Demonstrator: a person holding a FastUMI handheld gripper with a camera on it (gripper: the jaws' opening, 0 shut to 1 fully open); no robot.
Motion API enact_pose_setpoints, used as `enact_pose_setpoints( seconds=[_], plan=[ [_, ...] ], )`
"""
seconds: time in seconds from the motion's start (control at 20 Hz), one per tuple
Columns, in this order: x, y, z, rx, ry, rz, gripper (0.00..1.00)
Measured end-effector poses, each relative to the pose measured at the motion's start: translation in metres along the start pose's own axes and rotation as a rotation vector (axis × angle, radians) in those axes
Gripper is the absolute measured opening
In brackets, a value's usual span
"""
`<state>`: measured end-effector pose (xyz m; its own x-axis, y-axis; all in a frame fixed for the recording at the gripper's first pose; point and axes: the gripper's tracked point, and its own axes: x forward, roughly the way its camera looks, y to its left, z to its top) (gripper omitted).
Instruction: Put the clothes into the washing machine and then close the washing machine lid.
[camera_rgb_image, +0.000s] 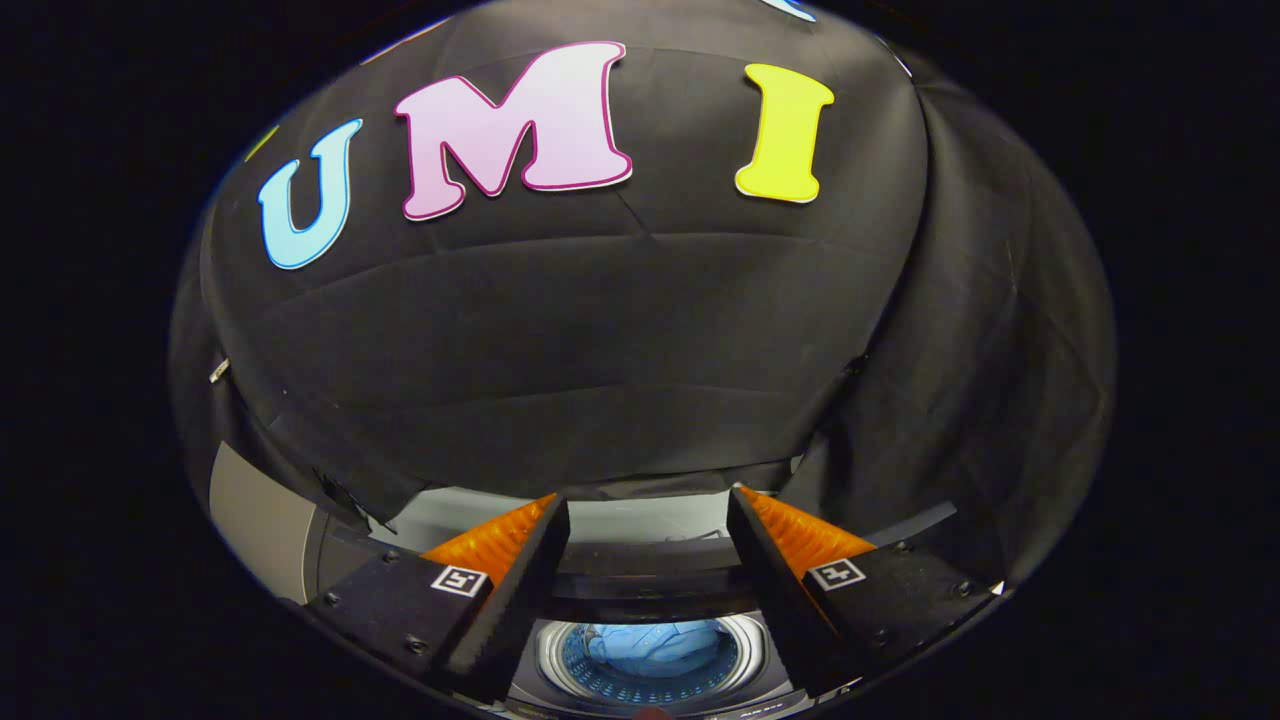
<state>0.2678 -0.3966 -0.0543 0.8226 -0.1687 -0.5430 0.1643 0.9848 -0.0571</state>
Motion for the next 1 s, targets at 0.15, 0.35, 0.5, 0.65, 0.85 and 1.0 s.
enact_pose_setpoints(
  seconds=[0.15,0.35,0.5,0.65,0.85,1.0],
  plan=[
    [-0.011,-0.002,-0.011,-0.003,-0.009,-0.014,1.0],
    [-0.03,-0.002,-0.03,-0.009,-0.018,-0.029,1.0],
    [-0.039,-0.002,-0.039,-0.008,-0.036,-0.033,1.0],
    [-0.043,-0.002,-0.045,-0.003,-0.035,-0.036,1.0],
    [-0.047,-0.002,-0.052,-0.004,-0.045,-0.048,1.0],
    [-0.051,-0.001,-0.056,0.002,-0.056,-0.054,1.0]
  ],
)
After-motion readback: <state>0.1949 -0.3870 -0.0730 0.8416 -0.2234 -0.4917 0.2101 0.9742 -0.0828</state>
